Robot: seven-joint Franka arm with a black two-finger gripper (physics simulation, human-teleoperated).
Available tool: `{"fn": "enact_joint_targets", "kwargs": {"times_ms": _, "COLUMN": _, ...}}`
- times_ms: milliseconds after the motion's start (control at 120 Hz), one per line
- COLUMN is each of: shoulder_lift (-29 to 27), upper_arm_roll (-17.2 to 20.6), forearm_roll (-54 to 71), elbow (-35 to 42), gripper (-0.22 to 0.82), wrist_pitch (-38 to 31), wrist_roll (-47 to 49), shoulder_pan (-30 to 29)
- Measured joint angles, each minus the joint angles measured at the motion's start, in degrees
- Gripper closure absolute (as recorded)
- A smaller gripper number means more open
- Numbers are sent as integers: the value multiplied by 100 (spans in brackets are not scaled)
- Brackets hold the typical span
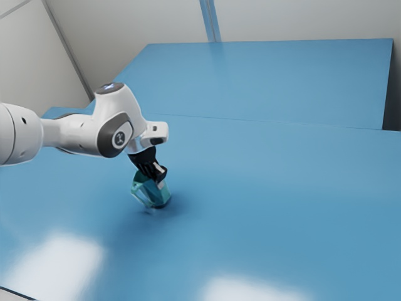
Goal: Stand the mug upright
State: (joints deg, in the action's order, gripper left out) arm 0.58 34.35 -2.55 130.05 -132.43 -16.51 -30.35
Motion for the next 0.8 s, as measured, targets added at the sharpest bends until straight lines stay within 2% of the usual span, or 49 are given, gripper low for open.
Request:
{"fn": "enact_joint_targets", "kwargs": {"times_ms": 175, "shoulder_lift": -23, "upper_arm_roll": 72, "forearm_roll": -60, "elbow": 47, "gripper": 38, "wrist_pitch": -52, "wrist_roll": 130, "shoulder_pan": -6}}
{"fn": "enact_joint_targets", "kwargs": {"times_ms": 317, "shoulder_lift": -32, "upper_arm_roll": 120, "forearm_roll": -73, "elbow": 49, "gripper": 20, "wrist_pitch": -71, "wrist_roll": 211, "shoulder_pan": -19}}
{"fn": "enact_joint_targets", "kwargs": {"times_ms": 467, "shoulder_lift": -177, "upper_arm_roll": 138, "forearm_roll": -46, "elbow": -55, "gripper": 10, "wrist_pitch": 16, "wrist_roll": 277, "shoulder_pan": -33}}
{"fn": "enact_joint_targets", "kwargs": {"times_ms": 600, "shoulder_lift": -328, "upper_arm_roll": 130, "forearm_roll": -50, "elbow": -583, "gripper": 5, "wrist_pitch": 458, "wrist_roll": 285, "shoulder_pan": -129}}
{"fn": "enact_joint_targets", "kwargs": {"times_ms": 800, "shoulder_lift": -44, "upper_arm_roll": 118, "forearm_roll": -49, "elbow": -2339, "gripper": 2, "wrist_pitch": 1627, "wrist_roll": 373, "shoulder_pan": -335}}
